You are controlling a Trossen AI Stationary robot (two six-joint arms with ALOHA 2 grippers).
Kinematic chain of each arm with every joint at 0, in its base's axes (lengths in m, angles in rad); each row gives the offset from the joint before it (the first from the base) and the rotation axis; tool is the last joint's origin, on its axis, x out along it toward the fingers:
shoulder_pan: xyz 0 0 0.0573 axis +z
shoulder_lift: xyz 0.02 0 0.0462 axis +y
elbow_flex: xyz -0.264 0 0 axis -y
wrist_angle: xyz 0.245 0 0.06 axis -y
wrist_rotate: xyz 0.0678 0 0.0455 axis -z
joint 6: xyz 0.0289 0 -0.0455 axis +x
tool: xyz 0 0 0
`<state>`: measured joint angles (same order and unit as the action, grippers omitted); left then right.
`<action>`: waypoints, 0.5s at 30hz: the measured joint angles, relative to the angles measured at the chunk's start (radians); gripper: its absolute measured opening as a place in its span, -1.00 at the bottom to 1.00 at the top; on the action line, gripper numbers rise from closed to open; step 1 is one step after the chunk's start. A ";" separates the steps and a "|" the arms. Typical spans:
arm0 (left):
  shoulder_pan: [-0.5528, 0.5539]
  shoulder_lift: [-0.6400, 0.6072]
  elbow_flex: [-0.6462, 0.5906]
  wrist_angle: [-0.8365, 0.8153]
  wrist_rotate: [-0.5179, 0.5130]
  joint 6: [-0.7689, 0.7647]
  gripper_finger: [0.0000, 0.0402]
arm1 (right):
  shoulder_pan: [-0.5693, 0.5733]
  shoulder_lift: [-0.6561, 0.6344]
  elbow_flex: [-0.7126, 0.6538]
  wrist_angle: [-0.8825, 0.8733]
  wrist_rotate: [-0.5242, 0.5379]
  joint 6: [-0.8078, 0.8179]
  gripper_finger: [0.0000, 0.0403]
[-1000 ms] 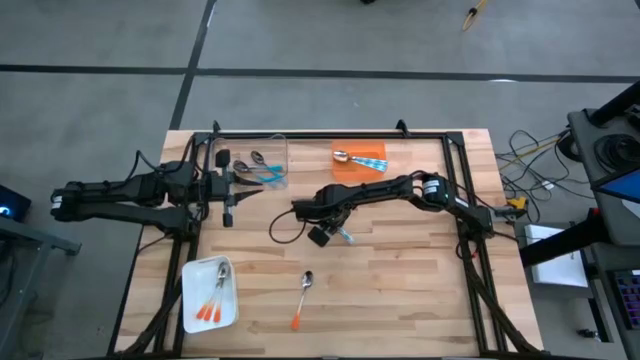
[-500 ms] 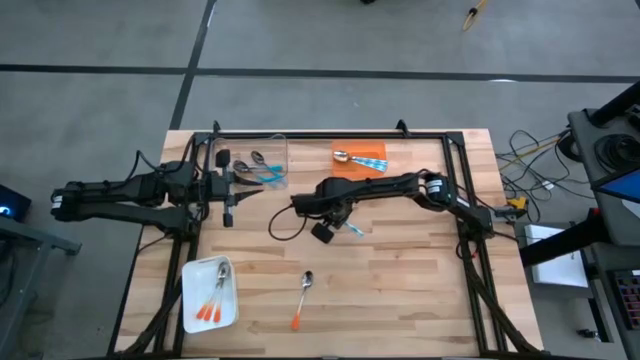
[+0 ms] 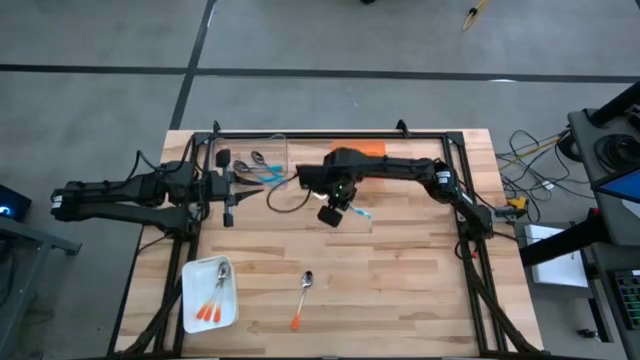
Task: Sort silverware by color (type)
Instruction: Put the light blue spoon into the orange bin
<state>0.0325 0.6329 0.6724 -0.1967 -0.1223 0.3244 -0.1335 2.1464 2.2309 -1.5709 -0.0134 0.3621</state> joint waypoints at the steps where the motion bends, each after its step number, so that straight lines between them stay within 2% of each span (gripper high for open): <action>1: 0.000 0.002 0.000 0.006 0.000 0.000 -0.78 | -0.015 0.000 0.012 -0.002 -0.002 -0.029 -0.89; 15: 0.000 0.016 0.000 0.024 0.000 0.008 -0.78 | -0.250 0.000 0.048 -0.001 0.016 -0.371 -0.89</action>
<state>0.0326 0.6487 0.6724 -0.1730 -0.1223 0.3321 -0.3838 2.1464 2.2787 -1.5715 0.0029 -0.0093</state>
